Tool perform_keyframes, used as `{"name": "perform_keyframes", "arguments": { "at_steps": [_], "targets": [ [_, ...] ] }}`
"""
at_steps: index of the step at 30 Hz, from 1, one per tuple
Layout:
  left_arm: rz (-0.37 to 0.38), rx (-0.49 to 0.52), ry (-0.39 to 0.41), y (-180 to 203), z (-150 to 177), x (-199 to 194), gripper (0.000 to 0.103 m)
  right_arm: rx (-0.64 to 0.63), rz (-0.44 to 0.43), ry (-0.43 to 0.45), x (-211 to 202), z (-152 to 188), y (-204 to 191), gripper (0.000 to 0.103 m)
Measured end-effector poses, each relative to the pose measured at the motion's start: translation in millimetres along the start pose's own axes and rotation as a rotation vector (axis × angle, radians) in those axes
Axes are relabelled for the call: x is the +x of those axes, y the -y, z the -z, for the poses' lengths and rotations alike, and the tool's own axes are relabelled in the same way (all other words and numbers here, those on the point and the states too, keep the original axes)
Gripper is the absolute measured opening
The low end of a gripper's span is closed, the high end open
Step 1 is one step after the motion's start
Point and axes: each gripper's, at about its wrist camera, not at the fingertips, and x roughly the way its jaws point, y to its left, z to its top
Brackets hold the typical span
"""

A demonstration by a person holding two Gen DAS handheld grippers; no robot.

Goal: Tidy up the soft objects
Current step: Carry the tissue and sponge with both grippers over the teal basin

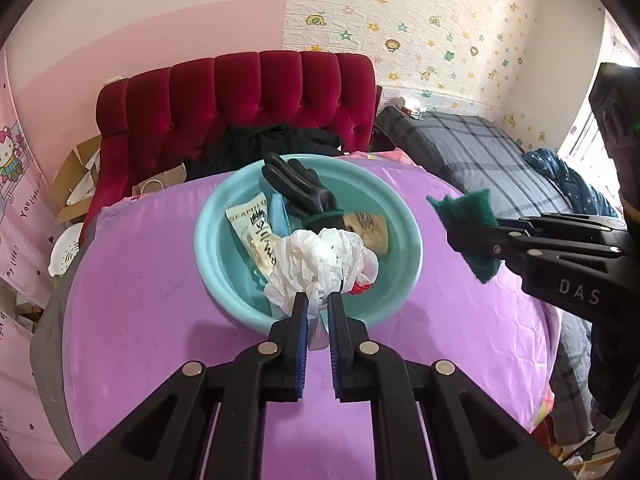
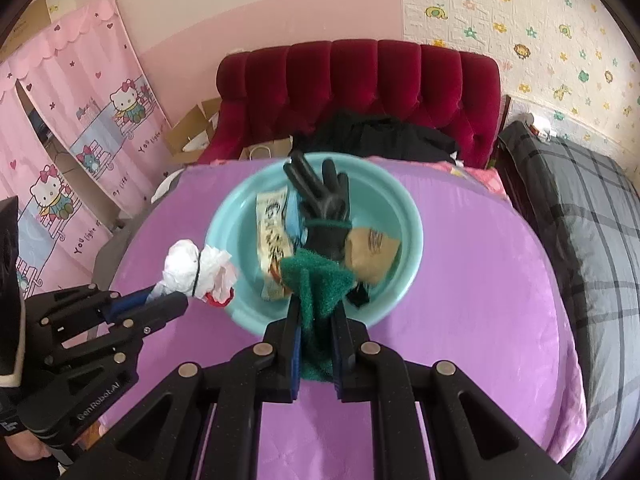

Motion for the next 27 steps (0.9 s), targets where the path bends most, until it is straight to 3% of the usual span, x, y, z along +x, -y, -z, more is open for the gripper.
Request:
{"name": "perform_keyframes", "arguments": {
  "at_steps": [9, 27],
  "targets": [
    [-0.012, -0.013, -0.014, -12.9, -22.2, 30.0, 0.010, 0.002, -0.017, 0.008, 29.6, -32.5, 6.0, 0.011],
    [-0.023, -0.061, -0.096, -33.2, -38.8, 120.5, 0.010, 0.056, -0.008, -0.078, 139.5, -65.8, 36.8, 0.011]
  ]
}}
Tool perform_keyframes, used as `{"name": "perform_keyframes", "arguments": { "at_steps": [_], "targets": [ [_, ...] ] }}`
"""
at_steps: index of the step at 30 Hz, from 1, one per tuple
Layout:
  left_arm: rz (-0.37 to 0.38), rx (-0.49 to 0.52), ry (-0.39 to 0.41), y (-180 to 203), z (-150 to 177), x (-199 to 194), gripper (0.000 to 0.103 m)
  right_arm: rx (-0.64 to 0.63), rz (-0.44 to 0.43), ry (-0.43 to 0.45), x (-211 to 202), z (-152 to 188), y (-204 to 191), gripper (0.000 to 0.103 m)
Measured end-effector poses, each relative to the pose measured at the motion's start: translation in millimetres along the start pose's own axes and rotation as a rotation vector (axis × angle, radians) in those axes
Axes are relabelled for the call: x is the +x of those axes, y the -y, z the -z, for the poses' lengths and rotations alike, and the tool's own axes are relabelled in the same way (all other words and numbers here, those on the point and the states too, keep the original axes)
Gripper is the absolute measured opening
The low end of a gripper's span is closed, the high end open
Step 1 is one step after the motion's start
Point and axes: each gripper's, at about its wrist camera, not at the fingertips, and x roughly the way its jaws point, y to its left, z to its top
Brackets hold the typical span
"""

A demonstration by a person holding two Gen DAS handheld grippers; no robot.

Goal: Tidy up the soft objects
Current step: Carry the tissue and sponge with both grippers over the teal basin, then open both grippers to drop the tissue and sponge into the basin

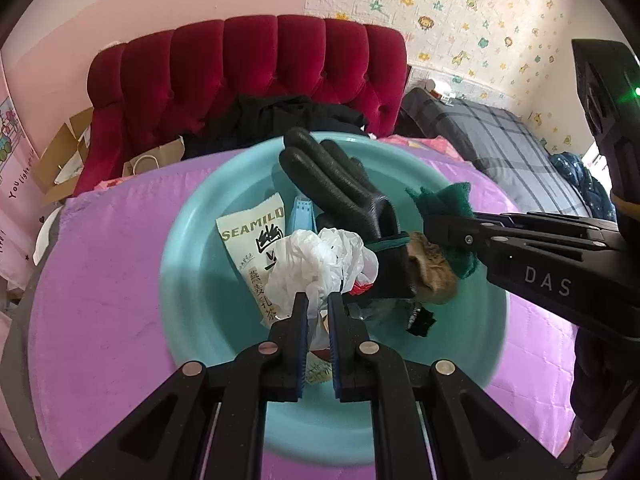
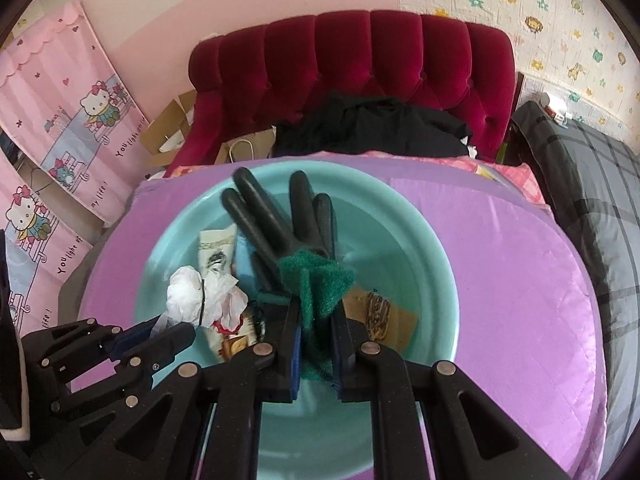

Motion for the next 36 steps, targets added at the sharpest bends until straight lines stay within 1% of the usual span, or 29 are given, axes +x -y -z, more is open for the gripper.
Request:
{"name": "perform_keyframes", "arguments": {
  "at_steps": [5, 8, 13, 18, 22, 24, 26, 27, 28, 29, 30, 31, 32, 33, 34, 35, 36],
  "targets": [
    [-0.003, 0.005, -0.018, 1.4, -2.0, 19.3, 0.010, 0.009, 0.011, -0.051, 29.8, -2.0, 6.7, 0.012],
    [-0.010, 0.010, -0.032, 2.5, -3.0, 29.0, 0.010, 0.014, 0.009, -0.066, 42.6, -2.3, 9.1, 0.012],
    [-0.013, 0.010, -0.049, 3.3, -2.4, 38.0, 0.010, 0.013, 0.010, -0.080, 54.2, -3.9, 12.8, 0.012],
    [-0.015, 0.010, -0.041, 5.4, -0.9, 34.4, 0.010, 0.014, -0.007, -0.076, 53.2, -4.7, 15.2, 0.014],
    [-0.017, 0.008, -0.023, 4.8, 0.2, 26.5, 0.010, 0.020, -0.023, -0.051, 42.8, -3.8, 15.3, 0.018],
    [-0.015, 0.008, -0.014, 5.6, 1.3, 21.3, 0.010, 0.021, -0.037, -0.021, 33.8, -2.6, 13.2, 0.020],
    [-0.031, 0.022, -0.005, 7.8, 2.6, 16.9, 0.010, 0.007, -0.041, -0.006, 26.9, -2.1, 8.6, 0.029],
    [-0.039, 0.025, -0.002, 8.3, 2.4, 15.5, 0.010, 0.003, -0.037, -0.002, 24.0, -1.6, 6.9, 0.032],
    [-0.043, 0.024, 0.001, 8.3, 3.2, 13.9, 0.011, 0.002, -0.034, 0.004, 21.5, -1.5, 5.8, 0.037],
    [-0.045, 0.022, 0.001, 8.3, 4.2, 12.5, 0.015, 0.003, -0.029, 0.008, 18.8, -1.6, 4.6, 0.044],
    [-0.048, 0.019, -0.002, 8.2, 5.2, 11.2, 0.019, 0.004, -0.026, 0.012, 16.9, -1.3, 4.0, 0.047],
    [-0.057, 0.017, -0.007, 7.9, 6.0, 10.3, 0.033, 0.007, -0.024, 0.015, 14.9, -1.2, 3.3, 0.050],
    [-0.064, 0.014, -0.011, 7.0, 6.9, 9.6, 0.056, 0.009, -0.019, 0.021, 12.2, -0.7, 2.6, 0.055],
    [-0.062, 0.007, -0.010, 5.9, 8.0, 8.4, 0.067, 0.009, -0.013, 0.025, 10.2, -0.6, 1.9, 0.061],
    [-0.060, 0.000, -0.004, 4.8, 9.2, 6.5, 0.083, 0.007, -0.008, 0.026, 8.4, 0.2, 1.5, 0.075],
    [-0.063, -0.006, 0.002, 3.9, 10.3, 4.9, 0.089, 0.007, -0.003, 0.031, 6.2, 1.2, 0.8, 0.088],
    [-0.070, -0.014, 0.008, 2.9, 11.2, 2.8, 0.089, 0.008, 0.004, 0.038, 3.7, 2.3, 0.1, 0.092]
  ]
}}
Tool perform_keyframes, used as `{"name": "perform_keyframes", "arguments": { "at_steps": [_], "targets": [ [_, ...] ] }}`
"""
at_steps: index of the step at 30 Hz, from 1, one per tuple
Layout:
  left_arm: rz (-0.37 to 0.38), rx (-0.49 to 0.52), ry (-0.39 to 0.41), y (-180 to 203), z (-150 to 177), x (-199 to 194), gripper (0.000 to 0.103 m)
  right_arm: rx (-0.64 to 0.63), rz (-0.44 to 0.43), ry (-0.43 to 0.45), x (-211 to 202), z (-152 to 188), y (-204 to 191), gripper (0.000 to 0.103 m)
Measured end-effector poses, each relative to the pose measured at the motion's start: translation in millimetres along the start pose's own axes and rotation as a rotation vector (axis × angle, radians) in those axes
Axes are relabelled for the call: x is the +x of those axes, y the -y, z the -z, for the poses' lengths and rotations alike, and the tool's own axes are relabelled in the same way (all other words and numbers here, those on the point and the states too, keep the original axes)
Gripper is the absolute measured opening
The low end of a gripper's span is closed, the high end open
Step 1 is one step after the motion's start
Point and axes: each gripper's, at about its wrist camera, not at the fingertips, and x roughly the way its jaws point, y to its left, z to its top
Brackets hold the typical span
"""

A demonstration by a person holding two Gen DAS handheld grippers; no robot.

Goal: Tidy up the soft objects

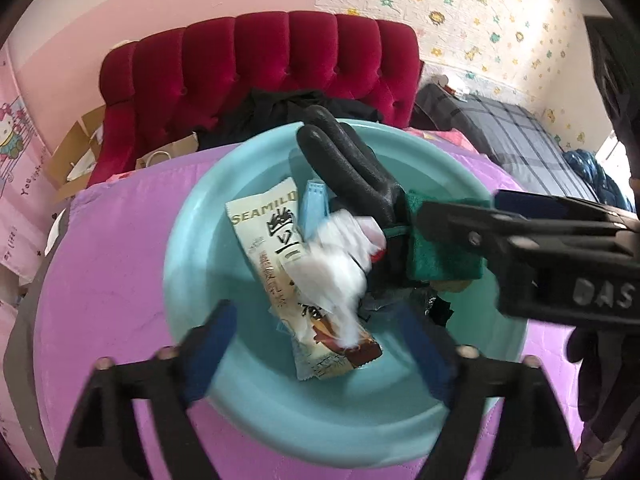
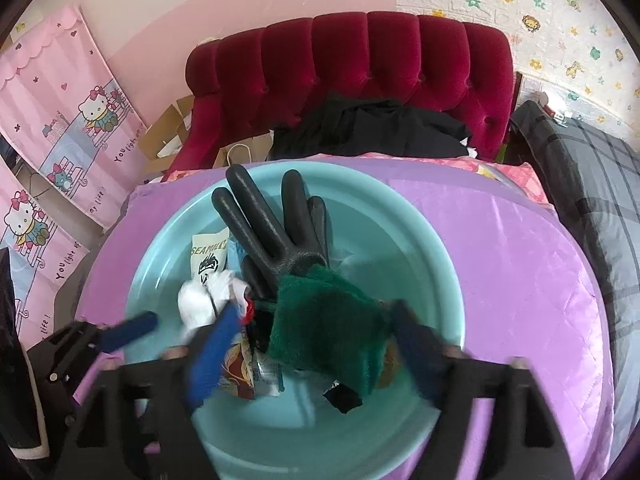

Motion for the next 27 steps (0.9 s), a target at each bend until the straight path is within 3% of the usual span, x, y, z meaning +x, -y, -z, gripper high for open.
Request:
{"name": "perform_keyframes", "arguments": {
  "at_steps": [1, 2, 12, 27],
  "targets": [
    [-0.005, -0.005, 0.000, -0.6, 0.8, -1.3, 0.093, 0.000, 0.012, 0.008, -2.5, 1.2, -0.6, 0.100],
    [-0.007, -0.011, -0.006, -1.4, 1.8, -1.8, 0.103, -0.001, 0.030, 0.015, -5.4, 3.0, -1.4, 0.103],
    [-0.029, -0.004, 0.028, 0.4, 12.5, -28.2, 0.103, 0.012, 0.075, 0.015, -29.5, 21.2, -3.9, 0.103],
    [-0.087, 0.039, 0.108, 19.1, 35.2, -93.6, 0.103, -0.025, 0.100, 0.058, -97.4, 53.5, -26.9, 0.103]
  ]
}}
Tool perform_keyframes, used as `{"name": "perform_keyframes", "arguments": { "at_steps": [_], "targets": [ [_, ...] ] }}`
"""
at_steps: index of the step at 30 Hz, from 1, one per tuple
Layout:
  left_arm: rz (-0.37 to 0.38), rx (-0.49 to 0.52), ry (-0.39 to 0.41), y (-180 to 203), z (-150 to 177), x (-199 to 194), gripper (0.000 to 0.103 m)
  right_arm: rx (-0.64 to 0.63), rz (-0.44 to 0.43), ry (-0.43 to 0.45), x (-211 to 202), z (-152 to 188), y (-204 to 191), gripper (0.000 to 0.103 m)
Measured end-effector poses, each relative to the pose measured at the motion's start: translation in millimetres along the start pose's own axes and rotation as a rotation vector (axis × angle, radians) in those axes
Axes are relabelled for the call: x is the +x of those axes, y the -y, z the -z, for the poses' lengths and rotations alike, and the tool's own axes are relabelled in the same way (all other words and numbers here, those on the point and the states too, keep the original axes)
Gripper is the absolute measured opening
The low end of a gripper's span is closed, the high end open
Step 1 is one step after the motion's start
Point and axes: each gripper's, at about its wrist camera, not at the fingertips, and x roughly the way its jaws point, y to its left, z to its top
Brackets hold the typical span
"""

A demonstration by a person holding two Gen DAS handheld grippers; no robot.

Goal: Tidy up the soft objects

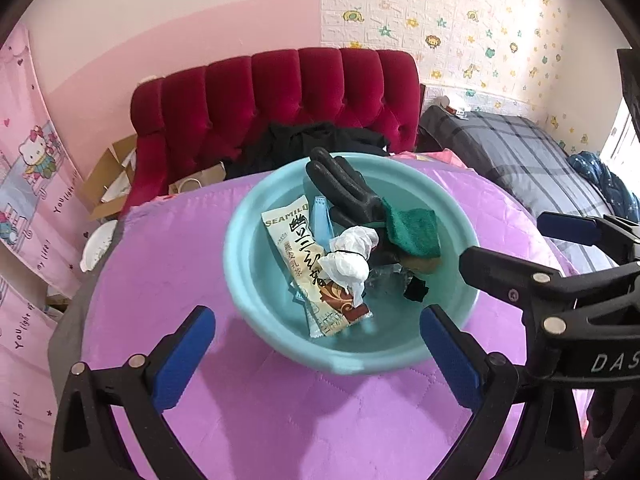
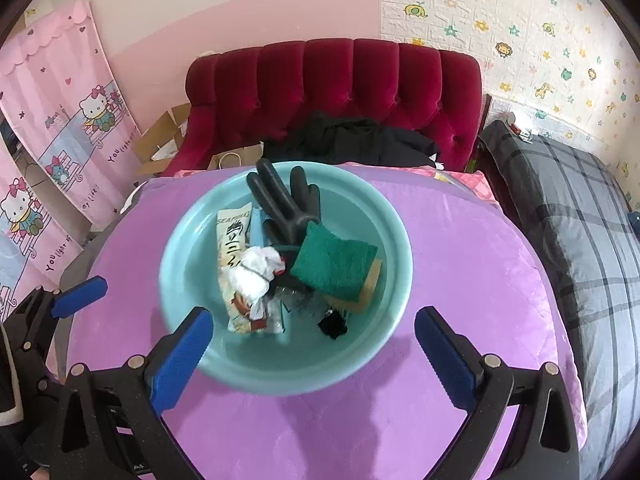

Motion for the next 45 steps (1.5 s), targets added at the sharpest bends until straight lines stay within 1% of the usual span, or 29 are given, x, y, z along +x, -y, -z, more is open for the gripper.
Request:
{"name": "perform_keyframes", "arguments": {
  "at_steps": [7, 12, 17, 20, 25, 29, 36, 39, 45],
  "targets": [
    [-0.037, -0.001, 0.037, 5.9, 17.8, -32.0, 0.103, 0.012, -0.013, 0.011, -30.3, 21.4, -4.0, 0.103],
    [-0.065, 0.002, 0.068, 10.7, 35.1, -51.6, 0.103, -0.012, -0.004, 0.046, -51.7, 41.0, -13.8, 0.103],
    [-0.050, 0.005, 0.068, 16.5, 55.9, -63.7, 0.103, 0.002, -0.006, 0.060, -67.5, 68.0, -17.0, 0.103],
    [-0.060, 0.023, 0.076, 21.3, 68.4, -69.7, 0.103, 0.007, -0.003, 0.067, -73.1, 85.6, -17.2, 0.103],
    [-0.070, 0.035, 0.083, 27.7, 87.9, -75.9, 0.103, -0.008, 0.029, 0.098, -84.1, 108.4, -20.9, 0.103],
    [-0.067, 0.035, 0.088, 30.1, 99.0, -80.4, 0.103, -0.012, 0.050, 0.103, -91.1, 121.4, -24.3, 0.103],
    [-0.072, 0.049, 0.092, 34.8, 115.2, -84.5, 0.103, -0.015, 0.053, 0.121, -99.0, 141.8, -25.5, 0.103],
    [-0.074, 0.049, 0.099, 35.1, 118.3, -85.1, 0.103, -0.021, 0.053, 0.123, -98.8, 145.4, -26.9, 0.103],
    [-0.074, 0.049, 0.089, 32.6, 120.5, -84.5, 0.103, -0.027, 0.047, 0.124, -99.1, 148.0, -30.8, 0.103]
  ]
}}
